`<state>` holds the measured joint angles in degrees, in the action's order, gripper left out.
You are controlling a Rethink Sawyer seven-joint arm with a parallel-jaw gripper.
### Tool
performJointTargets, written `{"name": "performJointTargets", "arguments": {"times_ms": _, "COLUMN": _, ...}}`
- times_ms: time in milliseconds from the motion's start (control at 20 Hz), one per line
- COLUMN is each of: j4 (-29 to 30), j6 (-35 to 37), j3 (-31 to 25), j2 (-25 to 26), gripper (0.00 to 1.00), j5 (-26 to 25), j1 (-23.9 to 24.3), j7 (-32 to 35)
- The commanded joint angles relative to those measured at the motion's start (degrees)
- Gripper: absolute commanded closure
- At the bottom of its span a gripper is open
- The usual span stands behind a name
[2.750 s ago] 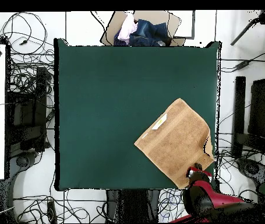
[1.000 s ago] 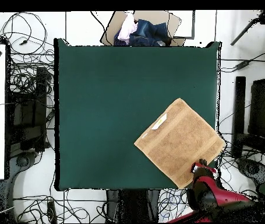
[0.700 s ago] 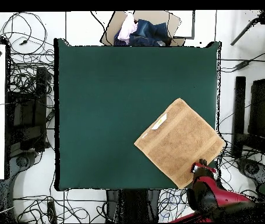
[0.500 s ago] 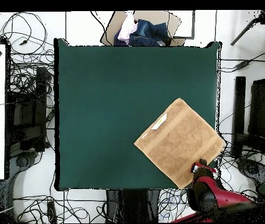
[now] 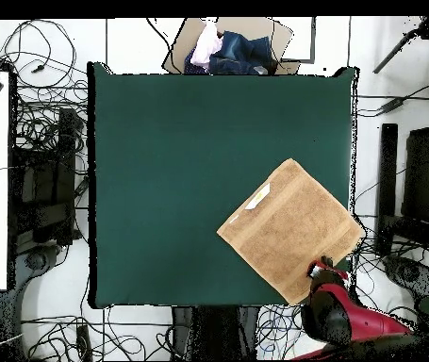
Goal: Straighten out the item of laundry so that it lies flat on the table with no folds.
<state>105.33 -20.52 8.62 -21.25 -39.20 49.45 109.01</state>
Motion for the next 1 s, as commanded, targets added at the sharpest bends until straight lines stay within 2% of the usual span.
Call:
{"name": "performJointTargets", "arguments": {"times_ms": 50, "j4": 5.4, "j6": 2.3, "j3": -12.9, "j2": 3.2, "gripper": 1.0, "j5": 9.1, "j1": -5.8, "j7": 15.1}}
{"name": "performJointTargets", "arguments": {"times_ms": 350, "j4": 8.7, "j6": 4.3, "j3": -10.3, "j2": 0.8, "gripper": 1.0, "j5": 19.6, "j1": -10.9, "j7": 16.8}}
{"name": "performJointTargets", "arguments": {"times_ms": 500, "j4": 10.2, "j6": 6.8, "j3": -10.7, "j2": -0.9, "gripper": 1.0, "j5": 23.2, "j1": -12.0, "j7": 16.4}}
{"name": "performJointTargets", "arguments": {"times_ms": 850, "j4": 10.5, "j6": 7.5, "j3": -8.9, "j2": -2.5, "gripper": 1.0, "j5": 31.9, "j1": -17.2, "j7": 15.5}}
{"name": "performJointTargets", "arguments": {"times_ms": 1000, "j4": 10.7, "j6": 7.7, "j3": -8.6, "j2": -2.9, "gripper": 1.0, "j5": 34.0, "j1": -18.3, "j7": 15.0}}
